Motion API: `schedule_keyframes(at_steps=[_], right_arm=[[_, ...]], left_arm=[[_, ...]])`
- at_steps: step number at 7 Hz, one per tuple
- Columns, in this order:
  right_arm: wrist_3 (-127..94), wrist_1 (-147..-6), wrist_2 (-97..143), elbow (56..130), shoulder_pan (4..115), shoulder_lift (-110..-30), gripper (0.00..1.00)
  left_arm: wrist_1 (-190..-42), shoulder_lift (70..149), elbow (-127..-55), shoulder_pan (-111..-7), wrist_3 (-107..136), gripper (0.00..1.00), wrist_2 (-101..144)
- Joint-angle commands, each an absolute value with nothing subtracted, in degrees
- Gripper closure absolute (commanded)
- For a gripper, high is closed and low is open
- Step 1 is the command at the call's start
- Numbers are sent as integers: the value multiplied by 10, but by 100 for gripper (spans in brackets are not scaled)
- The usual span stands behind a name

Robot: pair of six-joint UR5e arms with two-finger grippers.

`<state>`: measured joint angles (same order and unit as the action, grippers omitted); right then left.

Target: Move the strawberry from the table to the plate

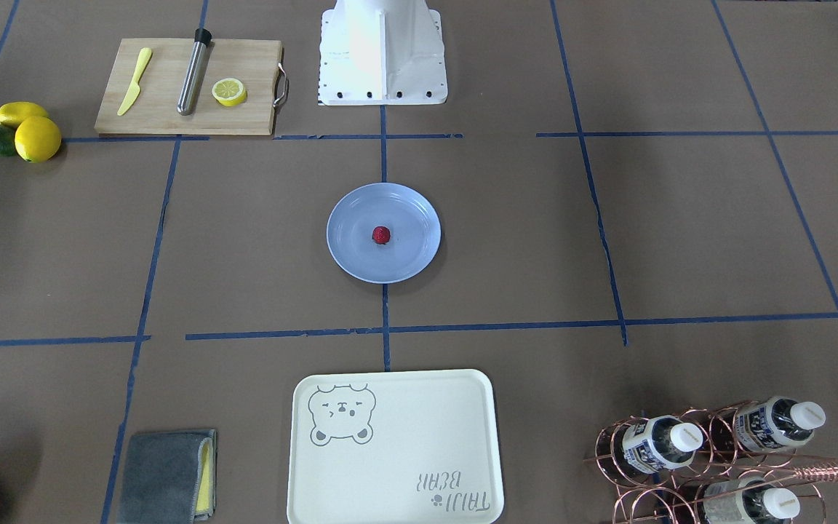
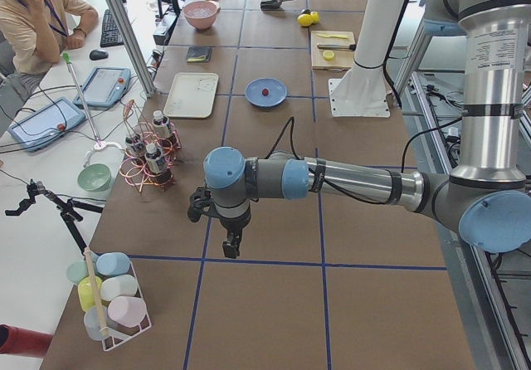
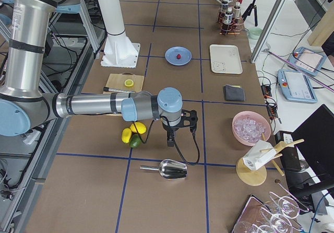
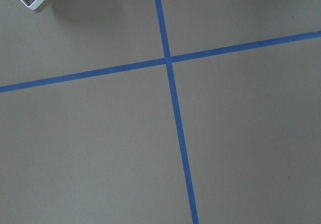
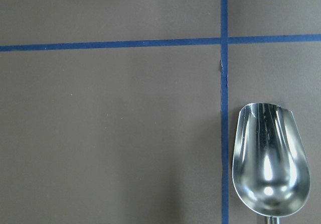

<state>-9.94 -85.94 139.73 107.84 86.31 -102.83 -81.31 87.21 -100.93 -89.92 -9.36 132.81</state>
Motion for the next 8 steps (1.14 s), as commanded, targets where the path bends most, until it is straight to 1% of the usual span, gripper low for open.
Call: schedule_keyframes(at_steps=[1, 8], right_arm=[[-98, -859, 1397, 1081, 863, -1027, 0], [-61, -855, 1340, 1082, 863, -1017, 0]], left_arm=[[-814, 879, -1007, -898, -94, 0, 1330], [-815, 882, -1004, -898, -98, 0, 1332]])
